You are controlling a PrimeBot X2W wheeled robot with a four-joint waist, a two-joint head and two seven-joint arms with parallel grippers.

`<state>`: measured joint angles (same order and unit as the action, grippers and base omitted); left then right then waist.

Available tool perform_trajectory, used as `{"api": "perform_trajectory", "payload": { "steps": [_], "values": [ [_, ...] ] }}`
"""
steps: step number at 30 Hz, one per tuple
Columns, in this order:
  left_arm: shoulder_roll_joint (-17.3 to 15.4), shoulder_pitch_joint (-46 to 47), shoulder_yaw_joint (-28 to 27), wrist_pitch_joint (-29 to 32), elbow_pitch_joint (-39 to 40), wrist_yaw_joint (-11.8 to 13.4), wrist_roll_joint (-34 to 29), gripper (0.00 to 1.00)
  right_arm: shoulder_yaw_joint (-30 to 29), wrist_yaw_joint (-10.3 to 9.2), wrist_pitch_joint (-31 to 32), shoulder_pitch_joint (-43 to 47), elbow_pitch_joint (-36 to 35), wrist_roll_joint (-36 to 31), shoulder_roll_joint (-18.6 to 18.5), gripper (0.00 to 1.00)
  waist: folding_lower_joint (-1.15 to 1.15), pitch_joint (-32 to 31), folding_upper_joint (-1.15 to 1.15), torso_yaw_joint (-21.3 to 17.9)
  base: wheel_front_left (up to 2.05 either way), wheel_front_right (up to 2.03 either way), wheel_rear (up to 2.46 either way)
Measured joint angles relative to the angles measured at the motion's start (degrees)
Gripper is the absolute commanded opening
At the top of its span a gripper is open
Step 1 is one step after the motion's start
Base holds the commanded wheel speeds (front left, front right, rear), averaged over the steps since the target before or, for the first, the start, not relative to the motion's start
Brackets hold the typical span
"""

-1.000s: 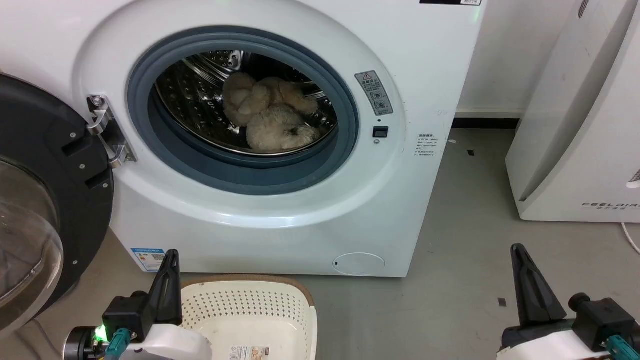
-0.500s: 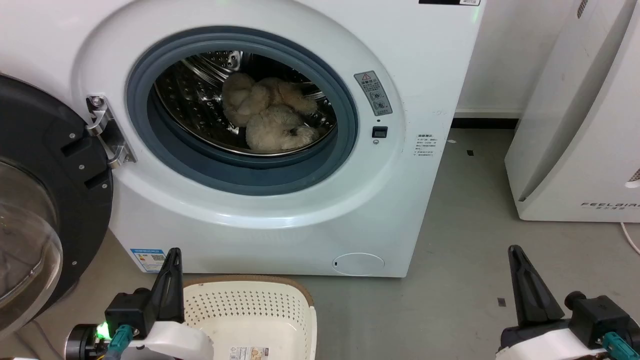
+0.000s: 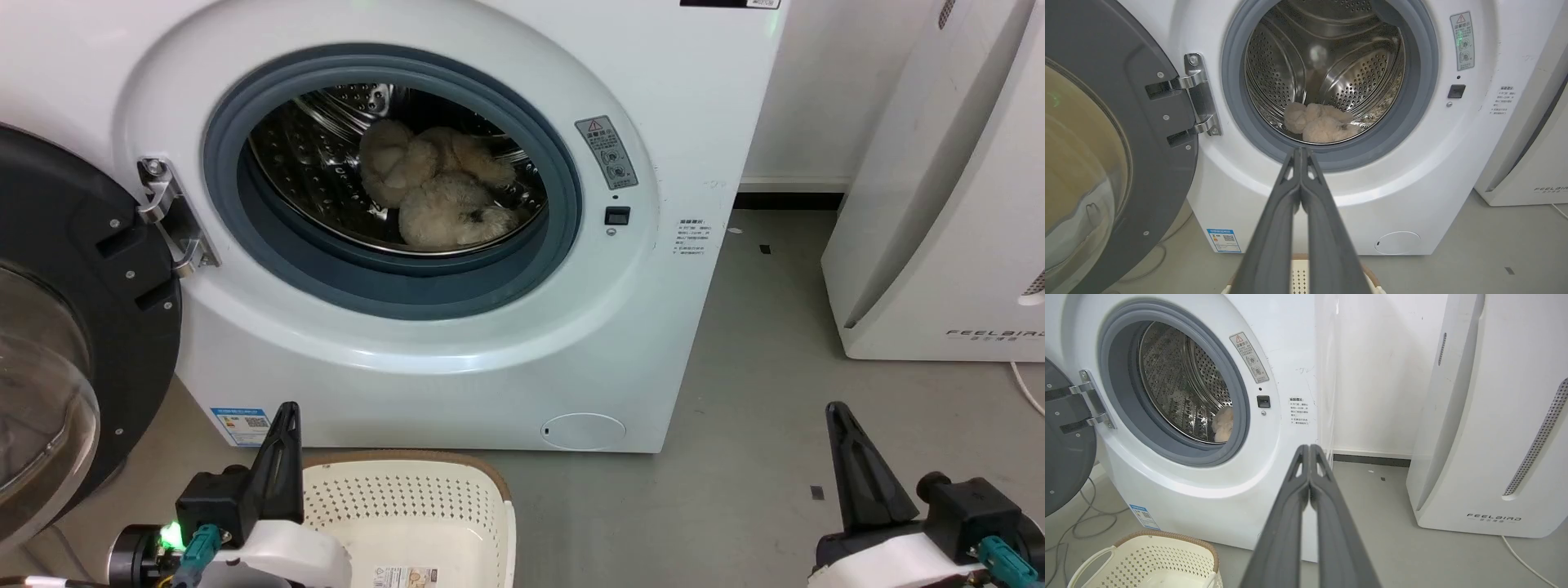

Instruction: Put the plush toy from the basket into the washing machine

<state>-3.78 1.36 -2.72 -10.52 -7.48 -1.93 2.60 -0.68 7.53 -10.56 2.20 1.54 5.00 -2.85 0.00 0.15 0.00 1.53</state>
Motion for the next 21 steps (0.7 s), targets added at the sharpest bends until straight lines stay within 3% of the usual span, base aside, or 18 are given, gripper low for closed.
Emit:
{"api": "perform_trajectory", "payload": {
  "steps": [21],
  "values": [
    [0.34,-0.01,0.56,2.47,1.72,0.49,-0.49,0.0,0.13,0.0,2.43,-0.07,-0.23,-1.02,0.0,0.0,0.0,-0.03,0.0,-0.36,0.0,0.0,0.0]
  ]
}}
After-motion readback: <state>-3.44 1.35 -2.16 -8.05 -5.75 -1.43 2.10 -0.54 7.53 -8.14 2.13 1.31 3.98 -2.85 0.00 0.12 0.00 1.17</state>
